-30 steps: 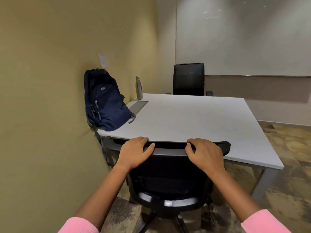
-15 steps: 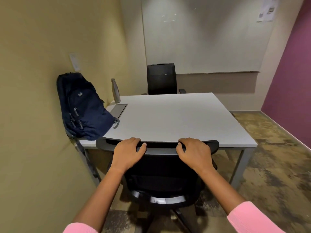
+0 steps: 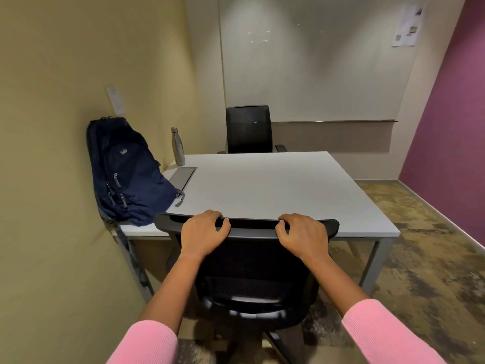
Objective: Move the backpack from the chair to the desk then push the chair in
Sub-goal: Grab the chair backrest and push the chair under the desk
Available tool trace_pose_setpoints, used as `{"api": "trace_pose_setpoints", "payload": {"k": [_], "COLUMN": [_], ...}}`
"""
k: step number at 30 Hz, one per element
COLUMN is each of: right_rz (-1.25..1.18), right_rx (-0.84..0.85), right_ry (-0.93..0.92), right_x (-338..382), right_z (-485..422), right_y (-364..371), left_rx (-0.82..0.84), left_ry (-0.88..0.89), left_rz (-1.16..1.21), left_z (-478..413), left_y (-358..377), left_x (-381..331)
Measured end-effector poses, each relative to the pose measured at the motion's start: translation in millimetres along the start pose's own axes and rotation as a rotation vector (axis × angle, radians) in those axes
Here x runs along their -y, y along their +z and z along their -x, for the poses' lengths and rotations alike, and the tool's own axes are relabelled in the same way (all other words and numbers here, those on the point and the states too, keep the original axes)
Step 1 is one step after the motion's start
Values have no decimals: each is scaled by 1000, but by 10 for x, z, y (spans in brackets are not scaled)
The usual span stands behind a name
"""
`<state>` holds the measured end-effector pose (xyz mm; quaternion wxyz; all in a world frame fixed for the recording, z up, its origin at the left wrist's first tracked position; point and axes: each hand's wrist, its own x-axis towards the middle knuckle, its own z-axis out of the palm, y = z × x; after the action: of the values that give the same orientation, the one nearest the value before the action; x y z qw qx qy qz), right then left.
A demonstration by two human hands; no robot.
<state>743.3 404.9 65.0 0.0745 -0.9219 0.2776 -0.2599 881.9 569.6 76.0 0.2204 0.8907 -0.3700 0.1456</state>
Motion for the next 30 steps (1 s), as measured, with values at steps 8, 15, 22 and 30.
{"api": "trace_pose_setpoints", "payload": {"k": [8,15,22,30], "right_rz": [-27,-27,-24,-29], "right_rx": [-14,5,3,33], "right_ry": [23,45,52,64], "right_x": [152,195,320,211], "right_z": [-332,-735,-1044,-1264], "right_y": [260,440,641,697], "left_rx": [23,27,23,-30], "left_ry": [6,35,48,59], "left_rz": [23,28,34,56], "left_z": [-371,-774,-1096,-1246], "left_y": [135,296,393,506], "left_x": [324,529,778,731]}}
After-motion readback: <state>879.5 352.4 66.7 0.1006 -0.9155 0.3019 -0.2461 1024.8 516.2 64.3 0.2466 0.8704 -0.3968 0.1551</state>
